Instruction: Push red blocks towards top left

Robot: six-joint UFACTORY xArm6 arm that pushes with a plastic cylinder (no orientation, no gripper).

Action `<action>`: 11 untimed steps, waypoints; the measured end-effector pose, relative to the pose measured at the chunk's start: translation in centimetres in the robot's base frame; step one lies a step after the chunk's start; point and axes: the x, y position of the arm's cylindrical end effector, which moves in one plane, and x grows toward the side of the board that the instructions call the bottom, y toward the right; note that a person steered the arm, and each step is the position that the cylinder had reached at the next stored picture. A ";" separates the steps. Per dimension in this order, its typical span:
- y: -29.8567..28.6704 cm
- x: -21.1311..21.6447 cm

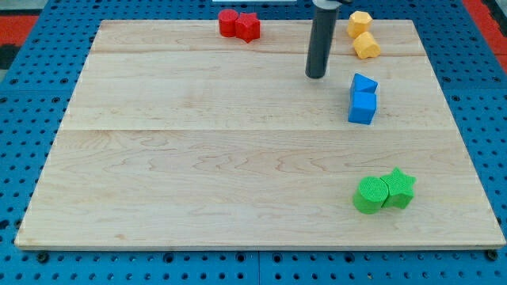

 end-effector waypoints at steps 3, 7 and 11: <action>-0.6 -12.4; -13.9 -12.2; -15.7 -3.9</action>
